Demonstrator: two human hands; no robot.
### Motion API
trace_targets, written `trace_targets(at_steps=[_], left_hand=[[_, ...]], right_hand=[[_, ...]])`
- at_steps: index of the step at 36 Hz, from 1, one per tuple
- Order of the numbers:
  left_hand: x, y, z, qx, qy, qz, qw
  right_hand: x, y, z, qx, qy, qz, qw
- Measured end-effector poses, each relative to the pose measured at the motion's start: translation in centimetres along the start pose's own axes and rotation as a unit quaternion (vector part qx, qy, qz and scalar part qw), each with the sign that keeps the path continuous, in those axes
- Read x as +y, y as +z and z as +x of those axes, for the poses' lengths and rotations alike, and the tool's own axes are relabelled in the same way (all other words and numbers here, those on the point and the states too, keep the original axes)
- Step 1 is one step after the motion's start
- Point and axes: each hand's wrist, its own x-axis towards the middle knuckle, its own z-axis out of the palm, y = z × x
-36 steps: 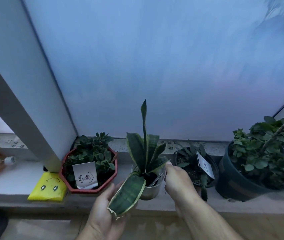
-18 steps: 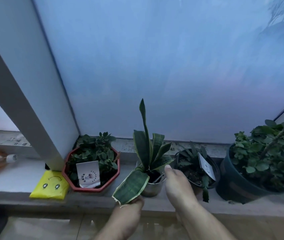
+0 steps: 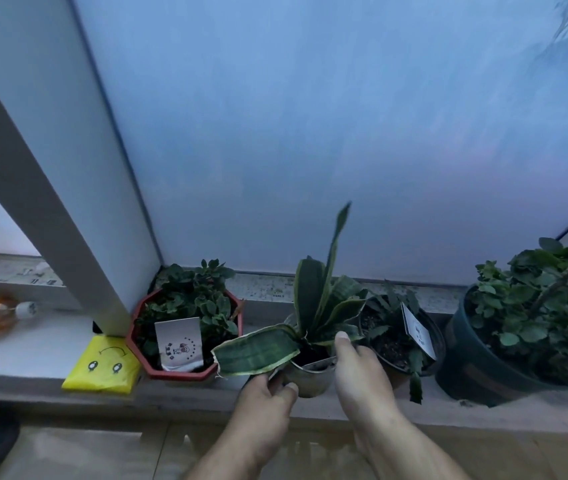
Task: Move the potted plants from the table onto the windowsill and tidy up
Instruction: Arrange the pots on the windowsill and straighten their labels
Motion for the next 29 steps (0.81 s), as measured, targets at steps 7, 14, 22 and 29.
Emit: trace_targets(at_steps=[7,14,22,29], left_hand=[[0.4,0.7,-0.4,0.004,0.035,0.015,0.999],[1.2,0.3,-0.1,-0.007,0.027,0.011,1.0],[1.5,0.7,-0.4,0.013,0.031,0.032,0.999],[3.2,3.3,-2.8,0.122,0.015,-0.023,0.992]], right_hand=[[-0.3,0.2,-0.3,-0.011,-0.021,-0.025,0.999],[-0.4,0.3,-0.9,-0.009,-0.018,-0.015,1.0],[-0.5,-0.3,-1.1,-0.022,-0.017,0.004,1.0],[-1.0,-1.1,-1.8,-0.037,-0.007,0.045,0.998]])
